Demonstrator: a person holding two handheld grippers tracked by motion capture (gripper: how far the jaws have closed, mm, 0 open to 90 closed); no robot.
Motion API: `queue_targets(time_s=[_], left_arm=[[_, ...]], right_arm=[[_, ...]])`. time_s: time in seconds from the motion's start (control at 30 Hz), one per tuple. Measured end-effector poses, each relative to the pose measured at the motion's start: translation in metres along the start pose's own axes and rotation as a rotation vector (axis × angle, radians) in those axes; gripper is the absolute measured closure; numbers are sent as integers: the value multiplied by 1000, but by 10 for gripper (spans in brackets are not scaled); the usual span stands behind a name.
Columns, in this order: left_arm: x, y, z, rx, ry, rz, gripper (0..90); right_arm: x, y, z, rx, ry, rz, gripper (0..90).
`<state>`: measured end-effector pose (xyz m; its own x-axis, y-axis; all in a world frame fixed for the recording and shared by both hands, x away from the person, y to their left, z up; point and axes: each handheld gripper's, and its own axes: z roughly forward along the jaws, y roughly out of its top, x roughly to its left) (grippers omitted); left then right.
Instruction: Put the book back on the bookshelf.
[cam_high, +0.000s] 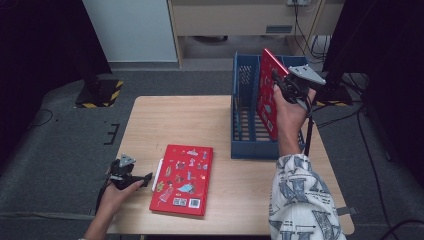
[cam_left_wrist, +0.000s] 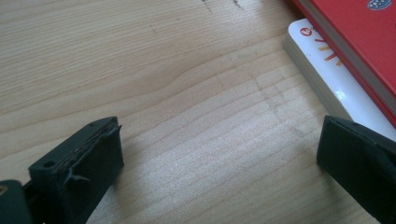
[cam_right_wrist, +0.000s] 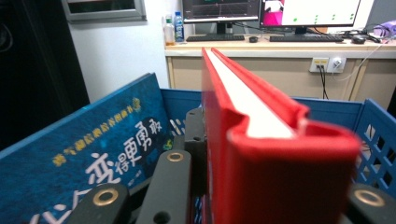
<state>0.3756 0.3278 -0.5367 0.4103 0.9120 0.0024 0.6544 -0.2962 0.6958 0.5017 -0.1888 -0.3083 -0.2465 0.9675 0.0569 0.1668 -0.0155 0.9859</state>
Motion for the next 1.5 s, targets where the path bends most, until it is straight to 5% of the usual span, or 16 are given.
queue_targets(time_s=[0.57,1.5], left_arm=[[-1,0,1,-1,-2,-1,0],[-3,2,2,0,-10,11,0]], right_arm=[[-3,-32,39,46,-56,11,797],[3,-65,47,69,-64,5,795]])
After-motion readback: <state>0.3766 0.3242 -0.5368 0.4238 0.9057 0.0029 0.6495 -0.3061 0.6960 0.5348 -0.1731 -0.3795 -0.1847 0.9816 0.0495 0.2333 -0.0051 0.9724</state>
